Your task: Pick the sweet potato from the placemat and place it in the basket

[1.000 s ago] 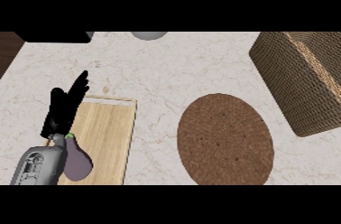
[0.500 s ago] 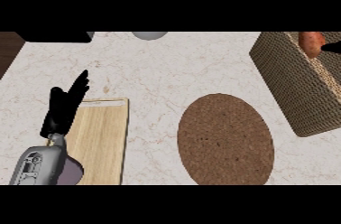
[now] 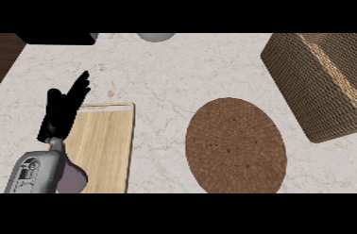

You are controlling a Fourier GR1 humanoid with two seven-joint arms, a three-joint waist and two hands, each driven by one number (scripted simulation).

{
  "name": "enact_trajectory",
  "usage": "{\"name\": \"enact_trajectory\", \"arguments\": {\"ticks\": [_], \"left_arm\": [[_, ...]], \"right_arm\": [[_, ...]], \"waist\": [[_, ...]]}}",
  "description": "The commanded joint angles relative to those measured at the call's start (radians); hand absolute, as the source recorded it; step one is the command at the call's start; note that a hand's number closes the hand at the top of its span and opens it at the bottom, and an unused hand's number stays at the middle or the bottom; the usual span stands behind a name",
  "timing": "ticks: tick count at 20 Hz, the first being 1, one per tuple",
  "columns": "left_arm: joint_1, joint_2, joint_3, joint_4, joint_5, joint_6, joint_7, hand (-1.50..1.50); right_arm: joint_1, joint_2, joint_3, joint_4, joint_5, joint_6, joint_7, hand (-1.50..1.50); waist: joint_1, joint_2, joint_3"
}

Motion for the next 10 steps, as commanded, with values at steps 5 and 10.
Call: {"name": "enact_trajectory", "arguments": {"ticks": [5,10], "left_arm": [[0.035,-0.024,-0.001,0.039,-0.018,0.027,-0.051,0.00],[0.006,-0.012,-0.010,-0.019,-0.017,0.014,0.022,0.00]], "right_arm": [[0.024,-0.170,-0.167,0.077,-0.129,0.024,0.041,-1.50],[0.177,-0.311,-0.220,0.146,-0.178,0.144,-0.086,-1.50]], "waist": [[-0.011,0.001,0.000],[-0.016,0.000,0.001]]}}
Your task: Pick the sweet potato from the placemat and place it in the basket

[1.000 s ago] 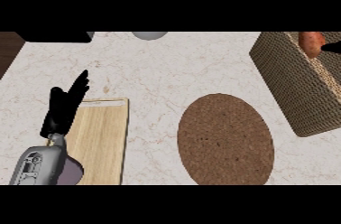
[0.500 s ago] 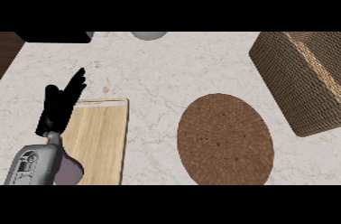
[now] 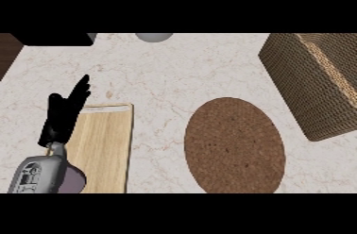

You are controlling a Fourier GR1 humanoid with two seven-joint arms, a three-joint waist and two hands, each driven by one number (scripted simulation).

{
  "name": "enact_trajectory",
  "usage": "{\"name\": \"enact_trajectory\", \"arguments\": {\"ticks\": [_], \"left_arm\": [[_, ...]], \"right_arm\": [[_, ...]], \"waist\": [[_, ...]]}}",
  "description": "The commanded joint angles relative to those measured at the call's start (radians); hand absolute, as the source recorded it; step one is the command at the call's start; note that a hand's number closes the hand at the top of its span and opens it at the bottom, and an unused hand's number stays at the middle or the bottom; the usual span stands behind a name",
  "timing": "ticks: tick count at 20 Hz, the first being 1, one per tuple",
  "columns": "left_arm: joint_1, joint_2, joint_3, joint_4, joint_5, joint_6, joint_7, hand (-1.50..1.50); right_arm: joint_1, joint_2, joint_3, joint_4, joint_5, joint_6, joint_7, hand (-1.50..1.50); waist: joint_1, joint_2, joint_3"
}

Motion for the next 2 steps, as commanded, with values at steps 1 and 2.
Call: {"name": "enact_trajectory", "arguments": {"ticks": [1,2], "left_arm": [[-0.029,0.011,0.021,0.028,0.012,-0.007,-0.010,0.00],[0.005,-0.023,-0.011,-0.003,-0.007,0.015,0.004,0.00]], "right_arm": [[0.095,-0.111,-0.061,0.071,-0.052,0.077,-0.078,-1.50],[0.097,-0.147,-0.088,0.080,-0.080,0.115,-0.087,-1.50]], "waist": [[-0.003,0.002,0.000],[-0.001,0.001,0.001]]}}
